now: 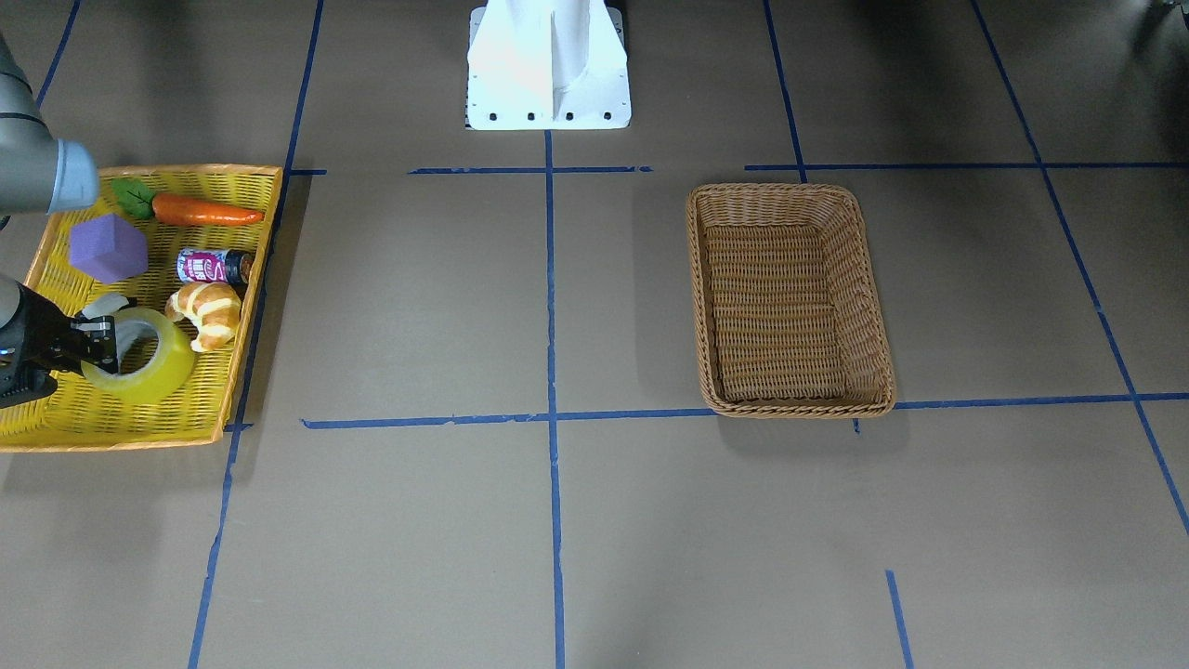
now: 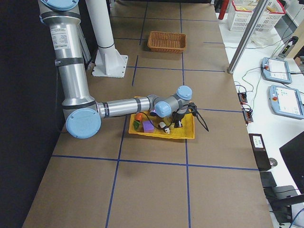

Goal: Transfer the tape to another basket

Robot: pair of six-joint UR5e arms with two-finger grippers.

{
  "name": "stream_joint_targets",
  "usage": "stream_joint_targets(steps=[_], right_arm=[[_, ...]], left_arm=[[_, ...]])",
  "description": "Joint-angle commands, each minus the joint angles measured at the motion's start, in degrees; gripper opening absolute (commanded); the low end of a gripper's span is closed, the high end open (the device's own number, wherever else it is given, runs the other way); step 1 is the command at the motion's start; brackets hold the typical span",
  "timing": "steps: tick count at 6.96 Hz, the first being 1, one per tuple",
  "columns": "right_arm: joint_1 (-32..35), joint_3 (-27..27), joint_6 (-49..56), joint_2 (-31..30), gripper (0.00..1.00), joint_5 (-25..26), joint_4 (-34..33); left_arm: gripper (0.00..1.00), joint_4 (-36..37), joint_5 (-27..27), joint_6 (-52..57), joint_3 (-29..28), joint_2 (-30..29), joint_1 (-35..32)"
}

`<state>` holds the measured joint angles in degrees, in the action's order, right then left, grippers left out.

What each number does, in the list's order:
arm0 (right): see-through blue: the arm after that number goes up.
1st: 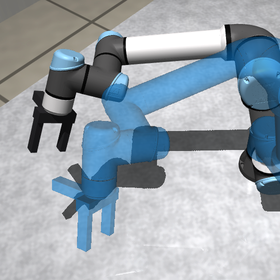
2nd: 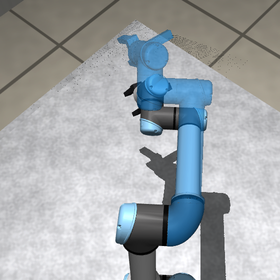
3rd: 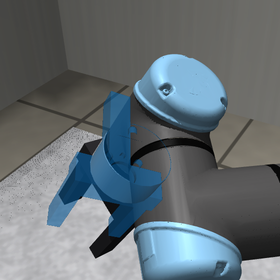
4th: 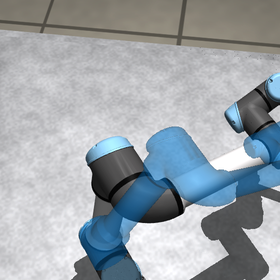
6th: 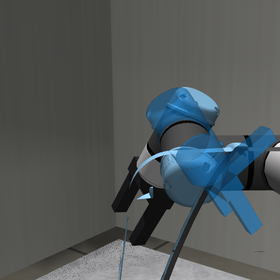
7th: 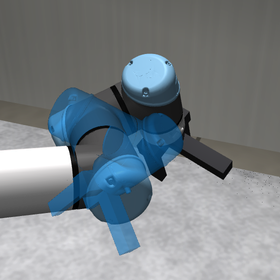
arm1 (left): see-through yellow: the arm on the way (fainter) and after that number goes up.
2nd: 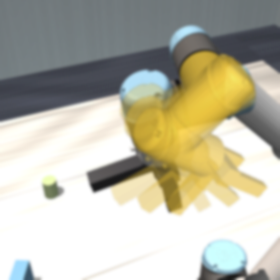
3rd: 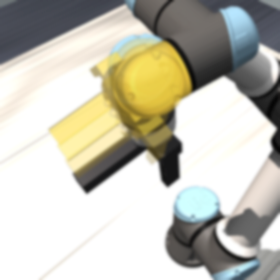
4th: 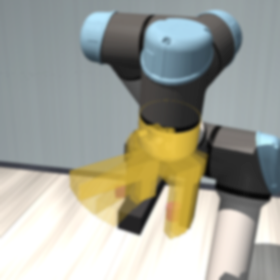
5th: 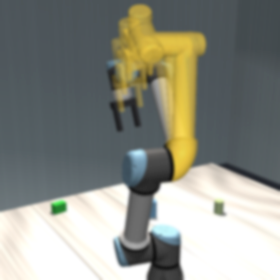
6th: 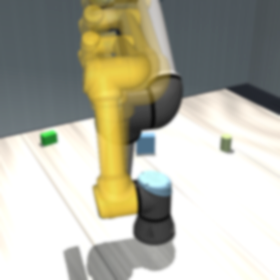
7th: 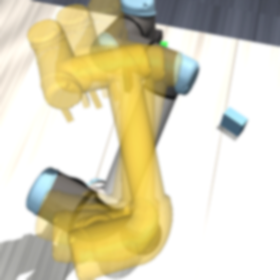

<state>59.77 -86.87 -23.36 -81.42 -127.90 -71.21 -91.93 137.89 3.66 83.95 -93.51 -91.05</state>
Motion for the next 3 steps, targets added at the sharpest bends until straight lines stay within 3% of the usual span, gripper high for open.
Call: stream_joint_targets(steps=[1,3], right_arm=[[1.7,-0.7,0.0,-0.1,0.0,-0.7,0.4],[5.1,-8.6,-0.5,-2.7,0.0,-2.0,0.4]], left_arm=[[1.0,0.0,0.0,-0.1,0.2,-0.1,0.0],[1.0,0.0,0.0,-0.1,0.5,-0.1,0.0]])
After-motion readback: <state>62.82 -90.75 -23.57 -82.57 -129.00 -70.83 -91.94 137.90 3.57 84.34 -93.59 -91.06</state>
